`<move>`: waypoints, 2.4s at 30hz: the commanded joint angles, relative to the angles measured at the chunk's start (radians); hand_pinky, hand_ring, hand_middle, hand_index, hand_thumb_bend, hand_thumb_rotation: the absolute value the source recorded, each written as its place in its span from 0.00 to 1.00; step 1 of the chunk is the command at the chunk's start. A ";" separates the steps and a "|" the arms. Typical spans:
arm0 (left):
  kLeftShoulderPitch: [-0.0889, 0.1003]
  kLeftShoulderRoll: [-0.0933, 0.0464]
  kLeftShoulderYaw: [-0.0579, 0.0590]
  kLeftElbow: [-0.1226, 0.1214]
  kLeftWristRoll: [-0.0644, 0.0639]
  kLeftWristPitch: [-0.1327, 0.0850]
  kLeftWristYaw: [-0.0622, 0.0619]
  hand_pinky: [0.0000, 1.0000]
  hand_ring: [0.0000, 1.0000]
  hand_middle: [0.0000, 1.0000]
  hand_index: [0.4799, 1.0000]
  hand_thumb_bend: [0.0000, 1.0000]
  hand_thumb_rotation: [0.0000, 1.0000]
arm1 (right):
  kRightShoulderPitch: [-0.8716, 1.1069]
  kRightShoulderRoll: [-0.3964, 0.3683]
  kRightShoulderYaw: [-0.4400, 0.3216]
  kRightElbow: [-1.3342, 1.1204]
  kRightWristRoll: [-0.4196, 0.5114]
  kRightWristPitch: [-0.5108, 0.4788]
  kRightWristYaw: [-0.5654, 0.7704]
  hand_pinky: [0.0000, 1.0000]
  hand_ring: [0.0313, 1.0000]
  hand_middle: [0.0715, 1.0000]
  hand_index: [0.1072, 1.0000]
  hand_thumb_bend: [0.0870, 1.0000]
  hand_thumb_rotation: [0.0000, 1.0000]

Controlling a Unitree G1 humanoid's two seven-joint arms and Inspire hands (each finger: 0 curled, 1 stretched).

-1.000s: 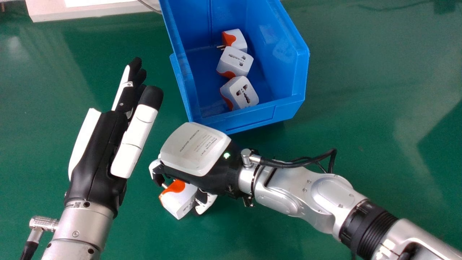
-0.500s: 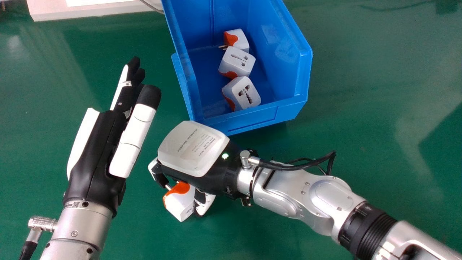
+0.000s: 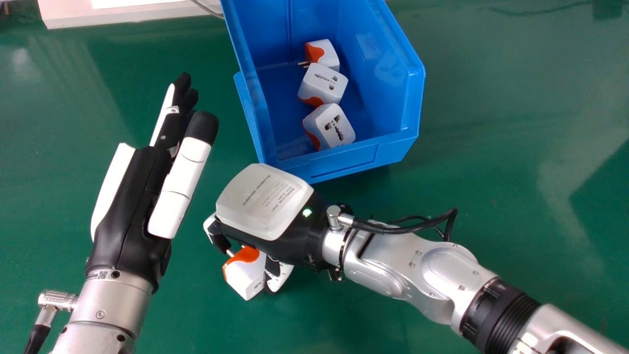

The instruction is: Pick all objects and put in blue box

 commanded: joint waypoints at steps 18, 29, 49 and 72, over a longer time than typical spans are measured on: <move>-0.036 0.012 0.030 0.021 -0.013 -0.011 -0.018 0.98 1.00 1.00 1.00 0.81 1.00 | 0.243 -0.085 -0.168 -0.502 0.096 0.134 0.247 0.10 0.11 0.20 0.42 0.48 0.09; -0.057 0.014 0.049 0.059 -0.019 -0.026 -0.032 0.98 1.00 1.00 1.00 0.82 1.00 | 0.395 -0.120 -0.233 -0.688 0.076 0.147 0.165 0.27 0.30 0.40 0.43 0.46 0.03; -0.096 0.029 0.079 0.117 -0.044 -0.051 -0.055 0.99 1.00 1.00 1.00 0.84 1.00 | 0.613 -0.172 -0.467 -1.084 0.101 0.224 0.306 0.34 0.40 0.47 0.42 0.45 0.00; -0.110 0.036 0.092 0.163 -0.047 -0.087 -0.066 0.98 1.00 1.00 1.00 0.86 1.00 | 0.423 -0.149 -0.612 -0.976 0.093 0.276 0.286 0.34 0.41 0.49 0.43 0.45 0.00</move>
